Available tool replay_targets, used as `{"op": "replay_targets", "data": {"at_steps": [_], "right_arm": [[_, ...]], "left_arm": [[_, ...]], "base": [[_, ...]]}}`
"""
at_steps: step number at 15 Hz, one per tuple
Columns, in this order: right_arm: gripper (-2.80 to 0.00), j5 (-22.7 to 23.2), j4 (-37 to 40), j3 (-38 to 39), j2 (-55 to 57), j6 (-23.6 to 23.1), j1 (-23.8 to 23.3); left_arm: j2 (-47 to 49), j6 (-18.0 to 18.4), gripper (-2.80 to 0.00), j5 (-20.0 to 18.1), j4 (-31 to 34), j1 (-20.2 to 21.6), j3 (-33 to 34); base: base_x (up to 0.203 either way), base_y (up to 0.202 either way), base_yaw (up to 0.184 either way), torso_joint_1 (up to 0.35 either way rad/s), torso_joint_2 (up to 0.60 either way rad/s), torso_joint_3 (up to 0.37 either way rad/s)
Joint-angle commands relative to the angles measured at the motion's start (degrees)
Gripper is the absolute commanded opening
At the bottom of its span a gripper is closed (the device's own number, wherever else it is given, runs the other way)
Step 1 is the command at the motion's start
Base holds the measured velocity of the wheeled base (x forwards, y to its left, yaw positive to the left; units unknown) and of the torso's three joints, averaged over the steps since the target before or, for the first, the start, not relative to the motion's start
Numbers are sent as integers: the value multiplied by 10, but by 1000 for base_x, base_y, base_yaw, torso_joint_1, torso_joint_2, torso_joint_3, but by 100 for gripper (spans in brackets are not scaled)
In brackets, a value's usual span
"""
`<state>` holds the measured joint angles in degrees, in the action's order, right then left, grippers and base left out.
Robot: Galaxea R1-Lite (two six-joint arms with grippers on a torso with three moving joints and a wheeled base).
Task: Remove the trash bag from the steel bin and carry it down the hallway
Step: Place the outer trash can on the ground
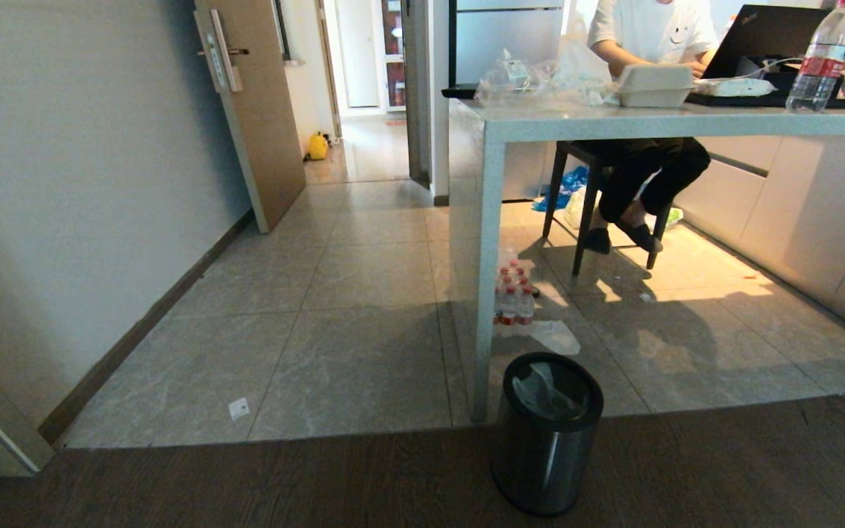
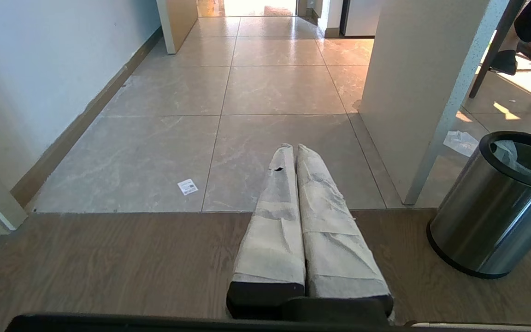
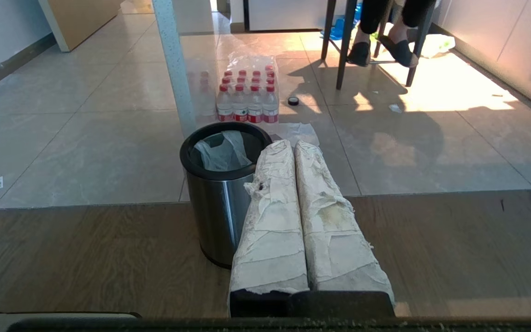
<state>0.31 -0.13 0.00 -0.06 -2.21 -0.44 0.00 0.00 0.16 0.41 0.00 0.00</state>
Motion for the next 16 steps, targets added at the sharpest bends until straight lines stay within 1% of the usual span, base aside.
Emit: {"op": "replay_targets", "data": {"at_steps": [1, 6, 7, 16], "right_arm": [[-280, 0, 0, 0, 1, 0, 0], [-280, 0, 0, 0, 0, -1, 0], [-280, 0, 0, 0, 0, 0, 0], [-280, 0, 0, 0, 1, 0, 0]], "left_arm": [[1, 0, -280, 0, 0, 0, 0], [0, 0, -280, 0, 1, 0, 0], [0, 1, -280, 0, 0, 0, 0], [0, 0, -280, 0, 0, 0, 0]], "base": [[0, 0, 0, 0, 0, 0], [0, 0, 0, 0, 0, 0], [120, 0, -1, -2, 2, 7], [190, 0, 2, 3, 4, 1]]}}
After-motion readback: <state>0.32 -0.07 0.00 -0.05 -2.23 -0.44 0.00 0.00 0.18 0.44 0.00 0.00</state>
